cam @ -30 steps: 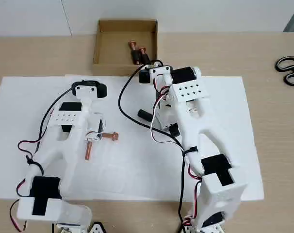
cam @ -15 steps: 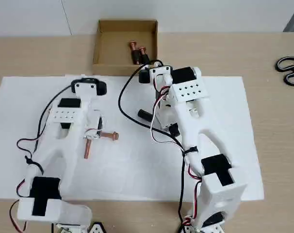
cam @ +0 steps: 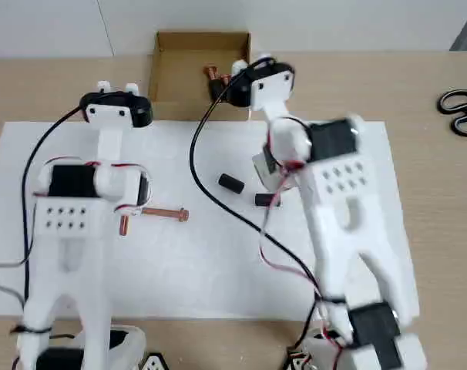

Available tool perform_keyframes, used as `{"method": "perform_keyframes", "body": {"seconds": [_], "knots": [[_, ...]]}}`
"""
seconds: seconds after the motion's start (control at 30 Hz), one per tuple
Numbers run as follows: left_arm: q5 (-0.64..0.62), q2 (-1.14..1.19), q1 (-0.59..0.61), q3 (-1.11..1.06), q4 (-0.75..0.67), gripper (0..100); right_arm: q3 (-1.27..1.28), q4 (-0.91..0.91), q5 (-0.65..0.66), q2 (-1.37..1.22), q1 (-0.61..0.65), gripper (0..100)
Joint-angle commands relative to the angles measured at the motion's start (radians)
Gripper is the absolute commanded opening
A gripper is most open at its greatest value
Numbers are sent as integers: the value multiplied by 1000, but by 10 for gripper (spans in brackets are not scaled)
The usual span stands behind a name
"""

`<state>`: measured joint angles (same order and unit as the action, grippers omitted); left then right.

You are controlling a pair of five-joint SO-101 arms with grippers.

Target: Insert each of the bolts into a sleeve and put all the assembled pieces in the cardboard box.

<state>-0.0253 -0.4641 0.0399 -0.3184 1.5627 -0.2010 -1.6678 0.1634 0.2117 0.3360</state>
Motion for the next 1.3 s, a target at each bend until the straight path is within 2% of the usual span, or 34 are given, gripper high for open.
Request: {"method": "perform_keyframes", "body": {"seconds": [0.0, 0.07, 0.27, 0.4, 0.53, 0.77, 0.9, 1.03, 1.27], "knots": [[0, -127, -3, 50, 12, 5, -25, 1, 0, 176, -12, 4], [-21, -184, -3, 50, 8, 5, -23, 1, 0, 231, -13, 4], [-195, -311, -3, 48, -87, 5, 84, 5, -3, 381, -8, 4], [-238, -356, -3, 47, -117, 5, 164, 47, -72, 522, -12, 4], [-281, -362, -3, 33, -144, 5, 353, 176, -78, 662, -12, 4], [-298, -370, -6, -73, -295, 5, 825, 556, -83, 866, -12, 4], [-299, -370, -71, -74, -322, 5, 1010, 733, -86, 1004, -5, 4], [-373, -370, -155, -76, -322, 5, 1211, 808, -86, 1142, -5, 4], [-377, -371, -267, -76, -433, 5, 1537, 931, -87, 1405, 22, 4]]}}
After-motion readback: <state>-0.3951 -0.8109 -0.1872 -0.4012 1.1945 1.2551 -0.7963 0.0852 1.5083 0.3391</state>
